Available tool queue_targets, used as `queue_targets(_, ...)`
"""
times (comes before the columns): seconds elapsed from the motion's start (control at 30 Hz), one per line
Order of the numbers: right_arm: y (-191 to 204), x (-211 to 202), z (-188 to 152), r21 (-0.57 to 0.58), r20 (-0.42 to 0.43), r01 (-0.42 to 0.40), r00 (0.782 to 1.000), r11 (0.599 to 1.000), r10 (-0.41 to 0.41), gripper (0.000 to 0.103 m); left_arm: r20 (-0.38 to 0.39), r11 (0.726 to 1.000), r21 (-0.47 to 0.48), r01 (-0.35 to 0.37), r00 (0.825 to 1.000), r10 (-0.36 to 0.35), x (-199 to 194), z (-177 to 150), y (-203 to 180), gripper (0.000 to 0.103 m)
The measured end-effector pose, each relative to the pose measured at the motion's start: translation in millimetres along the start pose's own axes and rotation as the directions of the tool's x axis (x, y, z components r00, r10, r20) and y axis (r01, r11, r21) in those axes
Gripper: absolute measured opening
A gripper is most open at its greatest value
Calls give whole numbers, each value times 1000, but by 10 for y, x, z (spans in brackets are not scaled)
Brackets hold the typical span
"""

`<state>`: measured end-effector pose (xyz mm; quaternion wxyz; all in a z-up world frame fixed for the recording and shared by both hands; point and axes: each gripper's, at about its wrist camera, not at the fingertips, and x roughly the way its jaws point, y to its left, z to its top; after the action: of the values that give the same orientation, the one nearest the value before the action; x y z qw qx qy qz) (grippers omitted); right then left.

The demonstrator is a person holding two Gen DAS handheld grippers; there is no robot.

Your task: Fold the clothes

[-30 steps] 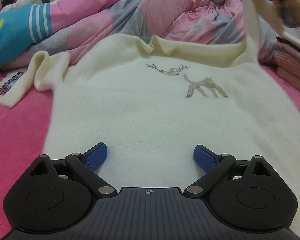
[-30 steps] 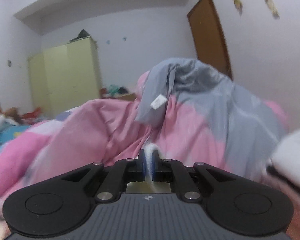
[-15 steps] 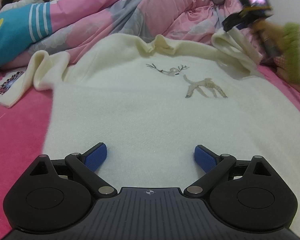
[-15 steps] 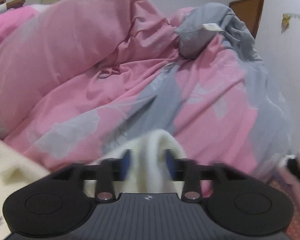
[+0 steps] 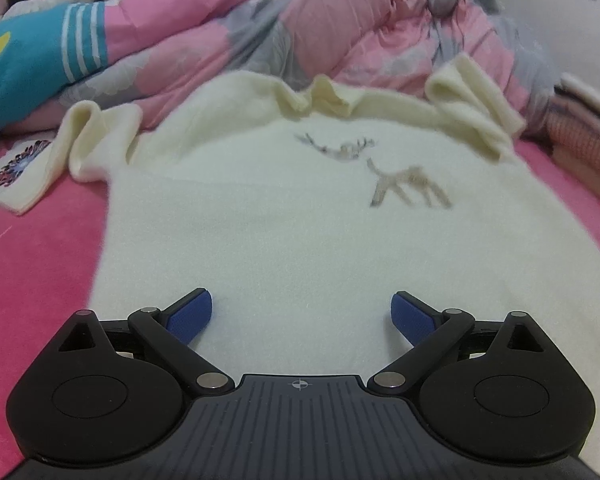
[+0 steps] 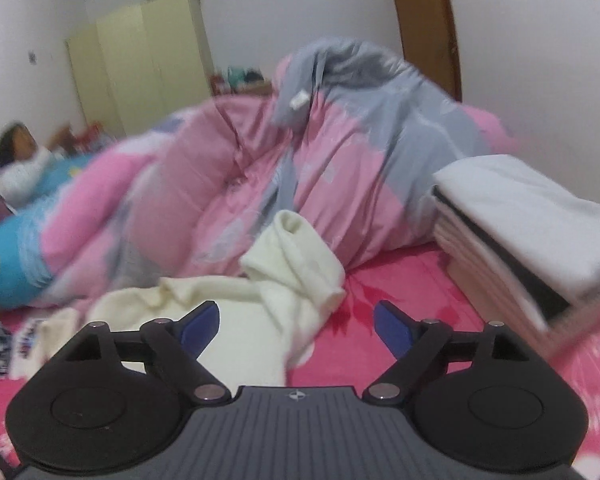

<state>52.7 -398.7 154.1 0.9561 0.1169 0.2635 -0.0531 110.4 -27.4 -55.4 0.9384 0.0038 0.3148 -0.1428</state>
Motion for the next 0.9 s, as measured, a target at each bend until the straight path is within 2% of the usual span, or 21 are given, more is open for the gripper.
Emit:
queue_targets(0.13, 37, -777, -329, 3, 45, -43, 998, 999, 43, 87, 82, 1000, -26, 6, 997, -4, -290, 104, 6, 97)
queue_targets(0.3, 178, -1436, -622, 39, 107, -145, 984, 989, 140, 87, 150, 998, -41, 47, 988, -40, -839, 184, -6, 97)
queue_targets(0.43, 207, -1812, -722, 61, 183, -262, 951, 963, 247, 87, 187, 993, -77, 85, 980, -69, -1437, 115, 263, 97)
queue_targets(0.57, 140, -2037, -832, 70, 232, -367, 910, 928, 343, 87, 192, 985, -172, 27, 981, 6, -1905, -17, 742, 97)
queue_targets(0.6, 106, -2032, -876, 75, 236, -392, 900, 917, 366, 87, 181, 981, -193, 7, 983, 29, -1974, -62, 841, 97)
queue_targets(0.7, -15, -1815, -1053, 124, 207, -426, 895, 896, 396, 87, 127, 971, -239, -27, 990, 59, -2056, -246, 1035, 95)
queue_targets(0.77, -118, -1505, -1198, 210, 154, -438, 898, 874, 413, 87, 62, 961, -277, 3, 998, 15, -1970, -423, 1047, 89)
queue_targets(0.8, -166, -1345, -1272, 257, 127, -442, 897, 860, 423, 87, 31, 953, -302, 26, 999, -17, -1917, -514, 1038, 81)
queue_targets(0.87, -230, -931, -1478, 355, 55, -426, 898, 832, 436, 87, -11, 931, -354, 86, 995, -96, -1784, -692, 960, 72)
queue_targets(0.9, -261, -723, -1582, 402, 19, -414, 895, 817, 445, 84, -26, 926, -362, 104, 992, -122, -1709, -753, 893, 63)
